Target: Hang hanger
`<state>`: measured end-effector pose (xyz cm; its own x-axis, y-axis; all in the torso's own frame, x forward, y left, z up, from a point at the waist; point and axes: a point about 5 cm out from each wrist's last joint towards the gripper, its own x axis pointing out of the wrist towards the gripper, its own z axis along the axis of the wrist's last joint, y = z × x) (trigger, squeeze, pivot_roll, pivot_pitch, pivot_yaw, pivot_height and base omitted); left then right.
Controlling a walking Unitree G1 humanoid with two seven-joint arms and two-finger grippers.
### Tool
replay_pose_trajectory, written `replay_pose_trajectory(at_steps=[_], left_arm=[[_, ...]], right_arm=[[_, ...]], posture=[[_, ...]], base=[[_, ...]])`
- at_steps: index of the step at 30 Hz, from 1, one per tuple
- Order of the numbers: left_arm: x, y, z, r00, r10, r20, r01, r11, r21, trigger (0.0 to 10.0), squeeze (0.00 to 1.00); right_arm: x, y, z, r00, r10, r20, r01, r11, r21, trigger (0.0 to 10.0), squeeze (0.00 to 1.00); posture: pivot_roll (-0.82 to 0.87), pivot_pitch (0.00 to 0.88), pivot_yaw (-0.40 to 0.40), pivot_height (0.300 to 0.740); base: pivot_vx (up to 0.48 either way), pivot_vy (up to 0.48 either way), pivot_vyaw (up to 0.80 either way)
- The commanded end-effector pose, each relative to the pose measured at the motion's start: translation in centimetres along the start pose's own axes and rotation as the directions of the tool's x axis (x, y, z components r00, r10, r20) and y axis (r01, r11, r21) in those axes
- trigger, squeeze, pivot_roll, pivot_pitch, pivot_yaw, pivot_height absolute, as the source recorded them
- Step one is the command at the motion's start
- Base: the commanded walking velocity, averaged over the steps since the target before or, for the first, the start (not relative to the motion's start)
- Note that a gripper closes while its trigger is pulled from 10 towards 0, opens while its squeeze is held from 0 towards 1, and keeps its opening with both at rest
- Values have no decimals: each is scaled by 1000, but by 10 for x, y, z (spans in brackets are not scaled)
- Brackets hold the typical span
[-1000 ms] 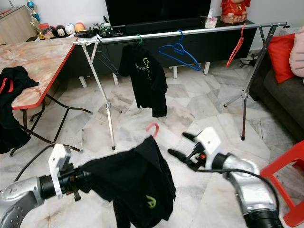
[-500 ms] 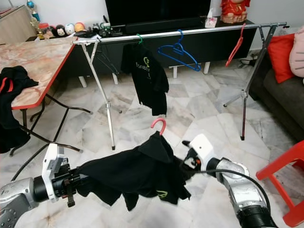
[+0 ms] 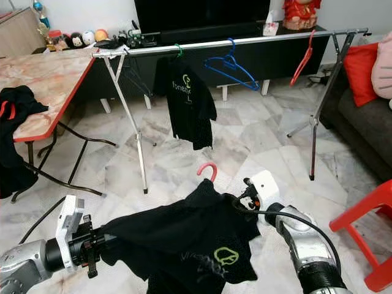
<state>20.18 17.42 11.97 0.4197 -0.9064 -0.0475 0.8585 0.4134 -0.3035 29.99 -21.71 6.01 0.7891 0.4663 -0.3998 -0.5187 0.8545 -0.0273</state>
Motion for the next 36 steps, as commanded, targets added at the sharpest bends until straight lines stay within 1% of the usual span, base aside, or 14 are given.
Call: replay_pose_trajectory(at_steps=[1, 2, 6, 9, 14, 19, 21, 27, 28, 30, 31, 32, 35, 36], left_arm=[[0, 11, 2, 996, 84, 6, -84, 995, 47, 10000, 0], [1, 14, 4, 994, 104, 17, -105, 993, 58, 10000, 0], [3, 18, 7, 990, 133, 39, -135, 988, 73, 10000, 0], [5, 28, 14, 977, 201, 73, -208, 972, 110, 10000, 0], [7, 42, 20, 957, 271, 105, -284, 949, 137, 10000, 0], [8, 44, 22, 957, 270, 104, -283, 947, 151, 10000, 0], [9, 46, 22, 956, 275, 106, -290, 943, 164, 10000, 0], [9, 46, 22, 955, 275, 109, -290, 942, 167, 10000, 0], [0, 43, 13, 958, 278, 78, -286, 948, 139, 10000, 0], [-13, 41, -2, 961, 276, 0, -273, 953, 127, 10000, 0], [-13, 41, -2, 961, 276, 0, -273, 953, 127, 10000, 0], [-18, 40, -11, 959, 277, -51, -269, 954, 133, 10000, 0], [-23, 40, -15, 954, 289, -77, -277, 951, 138, 10000, 0], [-26, 40, -19, 950, 295, -100, -280, 950, 140, 10000, 0]], right_arm=[[2, 13, 14, 985, 170, 27, -168, 984, -52, 10000, 0], [1, 17, 12, 975, 221, 9, -220, 973, -73, 10000, 0], [-2, 25, 8, 951, 307, -32, -309, 947, -86, 10000, 0], [-12, 35, -5, 884, 438, -164, -462, 873, -160, 10000, 0], [-16, 36, -3, 848, 491, -200, -525, 833, -178, 10000, 0], [-19, 38, 0, 823, 523, -221, -562, 805, -192, 10000, 0], [-23, 43, 2, 793, 568, -221, -606, 773, -185, 10000, 0], [-25, 44, 4, 784, 586, -202, -618, 766, -177, 10000, 0], [-17, 15, 27, 927, 376, 10, -372, 920, -123, 10000, 0], [-18, -6, 42, 966, 199, 164, -197, 980, -28, 10000, 0], [-18, -6, 42, 966, 199, 164, -197, 980, -28, 10000, 0], [-20, -10, 46, 965, 171, 199, -178, 984, 19, 10000, 0], [-23, -12, 47, 961, 166, 223, -176, 984, 25, 10000, 0], [-24, -15, 47, 963, 146, 229, -162, 985, 53, 10000, 0]], posture=[[-76, 0, 56, 740], [-79, 0, 55, 740], [-81, 0, 55, 740], [-88, 0, 56, 740], [-96, 0, 62, 740], [-94, 0, 62, 740], [-89, 0, 60, 740], [-88, 0, 60, 740], [-90, 0, 60, 740], [-91, 0, 61, 740], [-91, 0, 61, 740], [-91, 0, 61, 740], [-91, 0, 61, 740], [-90, 0, 61, 740]], base=[[0, 0, 0], [0, 0, 0], [0, 0, 0], [0, 0, 0], [0, 0, 0], [0, 0, 0], [0, 0, 0], [0, 0, 0], [0, 0, 0], [0, 0, 0], [0, 0, 0], [0, 0, 0], [0, 0, 0], [0, 0, 0]])
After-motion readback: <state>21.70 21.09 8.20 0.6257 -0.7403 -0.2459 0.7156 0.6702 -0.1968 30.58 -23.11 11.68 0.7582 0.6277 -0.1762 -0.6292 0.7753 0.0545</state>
